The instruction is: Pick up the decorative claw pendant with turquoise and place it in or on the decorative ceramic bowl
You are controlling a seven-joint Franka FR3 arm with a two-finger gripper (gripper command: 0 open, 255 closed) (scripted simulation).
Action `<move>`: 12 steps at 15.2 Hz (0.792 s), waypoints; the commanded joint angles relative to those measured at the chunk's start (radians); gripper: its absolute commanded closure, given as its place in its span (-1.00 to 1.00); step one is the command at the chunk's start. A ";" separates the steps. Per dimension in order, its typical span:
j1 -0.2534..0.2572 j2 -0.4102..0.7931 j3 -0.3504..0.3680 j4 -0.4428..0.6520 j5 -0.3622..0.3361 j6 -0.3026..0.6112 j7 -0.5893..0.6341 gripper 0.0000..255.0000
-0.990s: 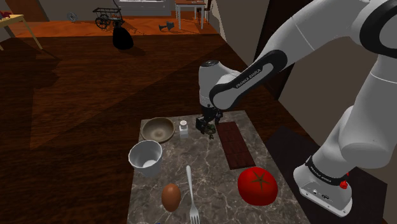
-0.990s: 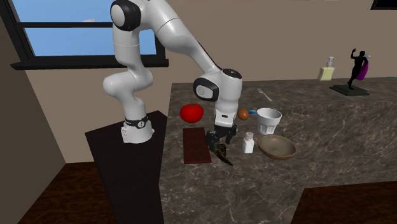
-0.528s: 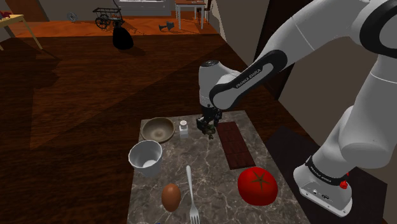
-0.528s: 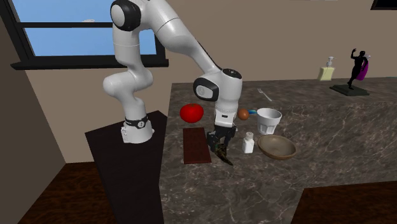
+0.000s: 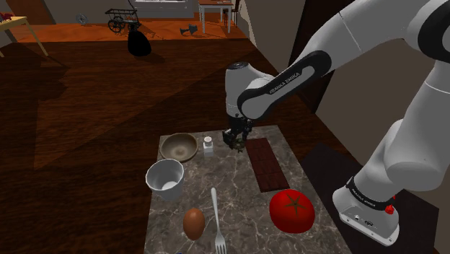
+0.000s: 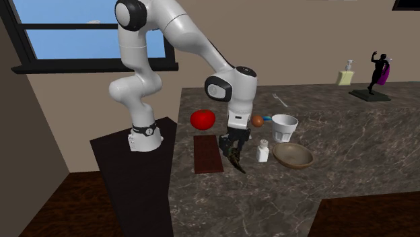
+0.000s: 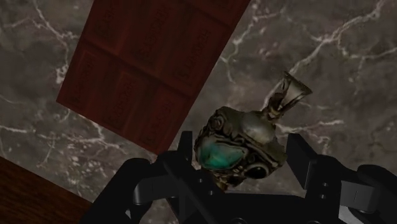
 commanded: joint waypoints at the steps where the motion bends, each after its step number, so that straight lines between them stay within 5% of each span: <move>1: -0.002 -0.021 0.001 0.005 0.006 -0.026 -0.006 1.00; 12: -0.005 -0.116 0.002 0.056 0.031 -0.169 -0.022 1.00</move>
